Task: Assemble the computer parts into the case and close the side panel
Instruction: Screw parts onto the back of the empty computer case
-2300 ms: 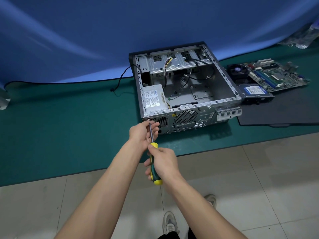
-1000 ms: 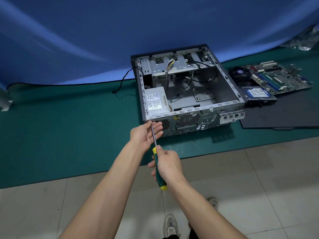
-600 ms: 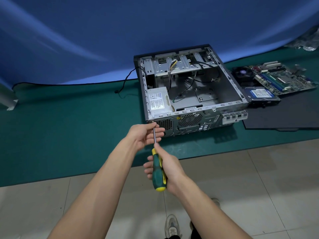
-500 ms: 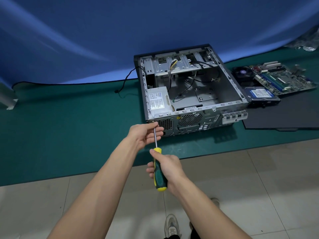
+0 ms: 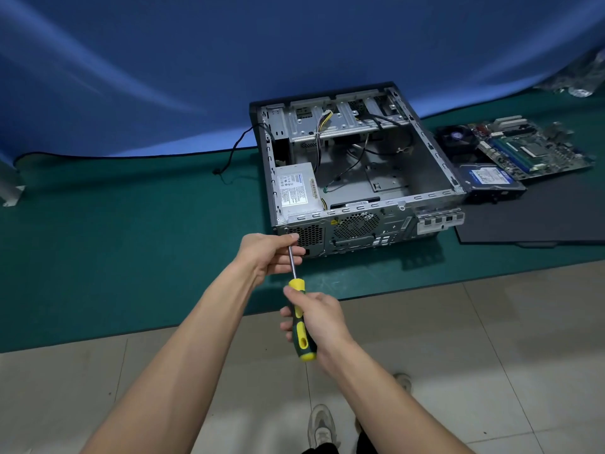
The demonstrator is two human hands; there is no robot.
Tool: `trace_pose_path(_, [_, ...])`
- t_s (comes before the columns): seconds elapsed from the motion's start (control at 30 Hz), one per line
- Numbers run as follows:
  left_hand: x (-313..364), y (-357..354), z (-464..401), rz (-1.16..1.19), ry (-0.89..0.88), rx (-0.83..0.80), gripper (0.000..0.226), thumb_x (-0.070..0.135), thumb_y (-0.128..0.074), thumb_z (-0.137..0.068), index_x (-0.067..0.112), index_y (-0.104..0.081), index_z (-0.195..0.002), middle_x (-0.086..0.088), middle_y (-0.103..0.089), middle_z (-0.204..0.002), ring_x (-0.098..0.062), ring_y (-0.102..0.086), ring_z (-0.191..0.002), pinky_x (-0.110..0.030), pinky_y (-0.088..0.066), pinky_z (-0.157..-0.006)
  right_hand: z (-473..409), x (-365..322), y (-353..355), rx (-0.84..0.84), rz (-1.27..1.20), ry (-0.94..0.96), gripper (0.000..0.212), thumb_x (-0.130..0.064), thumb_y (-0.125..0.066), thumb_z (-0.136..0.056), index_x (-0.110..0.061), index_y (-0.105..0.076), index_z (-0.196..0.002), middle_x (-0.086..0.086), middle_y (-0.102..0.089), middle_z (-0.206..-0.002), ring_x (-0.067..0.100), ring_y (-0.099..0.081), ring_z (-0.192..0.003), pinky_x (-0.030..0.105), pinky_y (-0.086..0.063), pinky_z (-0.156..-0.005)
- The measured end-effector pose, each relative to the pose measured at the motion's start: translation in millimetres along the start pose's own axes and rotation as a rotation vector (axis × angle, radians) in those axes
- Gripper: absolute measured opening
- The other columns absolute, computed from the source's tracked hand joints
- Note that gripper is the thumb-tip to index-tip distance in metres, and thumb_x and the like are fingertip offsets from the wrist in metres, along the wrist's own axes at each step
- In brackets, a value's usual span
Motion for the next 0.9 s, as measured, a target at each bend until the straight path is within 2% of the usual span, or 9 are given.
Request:
trace_pose_path(0.07, [-2, -6, 1, 0.015, 0.024, -0.084, 0.016, 0.021, -0.059, -0.092, 0.006, -0.064, -0.091, -0.004, -0.073, -0.071, -0.011, -0.068, -0.056, -0.021, -0.051, -0.045, -2, -3, 4, 0.014, -0.009, 0.018, 0.022, -0.023, -0.063, -0.092, -0.009, -0.052, -0.079, 0.006, -0.064, -0.063, 0.014, -0.056, -0.043, 0.021, -0.042, -0.043])
trace_pose_path(0.17, [-1, -15, 7, 0.000, 0.072, -0.236, 0.021, 0.017, -0.044, -0.099, 0.006, -0.062, -0.096, -0.005, -0.074, -0.081, -0.013, -0.071, -0.066, -0.022, -0.054, -0.051, 0, -1, -3, -0.082, -0.072, -0.035, 0.026, -0.030, -0.054, -0.096, -0.006, -0.059, -0.088, 0.004, -0.069, -0.063, 0.013, -0.059, -0.046, 0.020, -0.044, -0.044])
trace_pose_path(0.27, [2, -9, 7, -0.039, 0.036, -0.132, 0.015, 0.013, -0.053, -0.094, 0.004, -0.063, -0.088, -0.006, -0.073, -0.071, -0.014, -0.069, -0.057, -0.020, -0.052, -0.046, 2, 5, -9, -0.166, -0.085, -0.088, 0.038, -0.040, -0.047, -0.097, -0.006, -0.064, -0.093, 0.003, -0.070, -0.066, 0.015, -0.060, -0.047, 0.022, -0.044, -0.045])
trace_pose_path(0.43, [5, -1, 6, -0.093, -0.024, 0.034, 0.015, 0.013, -0.070, -0.083, 0.000, -0.065, -0.078, -0.007, -0.069, -0.057, -0.013, -0.064, -0.044, -0.019, -0.048, -0.039, -2, 6, 3, -0.017, -0.023, -0.043, 0.023, -0.029, -0.066, -0.089, -0.008, -0.057, -0.087, 0.004, -0.062, -0.065, 0.016, -0.055, -0.046, 0.022, -0.042, -0.043])
trace_pose_path(0.5, [6, -2, 5, -0.133, -0.009, -0.005, 0.018, 0.017, -0.066, -0.087, 0.001, -0.064, -0.081, -0.005, -0.069, -0.057, -0.012, -0.064, -0.045, -0.020, -0.050, -0.040, -4, 7, 1, -0.043, -0.114, -0.060, 0.023, -0.028, -0.062, -0.092, -0.006, -0.058, -0.086, 0.005, -0.063, -0.061, 0.014, -0.055, -0.045, 0.022, -0.042, -0.043])
trace_pose_path(0.63, [2, -13, 11, -0.170, 0.107, -0.211, 0.020, 0.017, -0.052, -0.096, 0.004, -0.064, -0.088, -0.007, -0.073, -0.072, -0.014, -0.069, -0.058, -0.020, -0.053, -0.047, -1, 10, -8, -0.212, -0.292, -0.156, 0.040, -0.039, -0.044, -0.098, -0.006, -0.062, -0.085, 0.004, -0.064, -0.060, 0.013, -0.054, -0.043, 0.019, -0.041, -0.042])
trace_pose_path(0.73, [9, -6, 9, -0.252, 0.090, -0.119, 0.016, 0.014, -0.065, -0.087, 0.000, -0.064, -0.079, -0.009, -0.071, -0.064, -0.014, -0.066, -0.048, -0.019, -0.051, -0.042, -1, 12, -7, -0.223, -0.195, -0.161, 0.044, -0.048, -0.049, -0.094, -0.007, -0.063, -0.087, 0.005, -0.064, -0.063, 0.016, -0.053, -0.046, 0.021, -0.041, -0.045])
trace_pose_path(0.83, [14, -1, 7, -0.345, 0.000, 0.012, 0.024, 0.017, -0.076, -0.078, -0.002, -0.064, -0.069, -0.009, -0.067, -0.055, -0.012, -0.060, -0.038, -0.018, -0.047, -0.038, -4, 11, 3, -0.085, -0.050, -0.074, 0.025, -0.032, -0.066, -0.088, -0.011, -0.055, -0.085, 0.004, -0.060, -0.065, 0.016, -0.055, -0.046, 0.022, -0.042, -0.043])
trace_pose_path(0.9, [15, -1, 6, -0.342, -0.065, 0.043, 0.026, 0.020, -0.076, -0.079, 0.000, -0.063, -0.068, -0.008, -0.066, -0.052, -0.012, -0.058, -0.037, -0.018, -0.046, -0.038, -6, 10, 8, -0.021, -0.055, -0.027, 0.021, -0.022, -0.067, -0.088, -0.010, -0.051, -0.081, 0.005, -0.059, -0.063, 0.015, -0.055, -0.045, 0.021, -0.042, -0.041])
Point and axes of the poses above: each hand's wrist, its own z-axis away from the middle knuckle, its own y-axis out of the back of the hand, x = y × z, the point moved 9 cm from there along -z, towards the middle knuckle
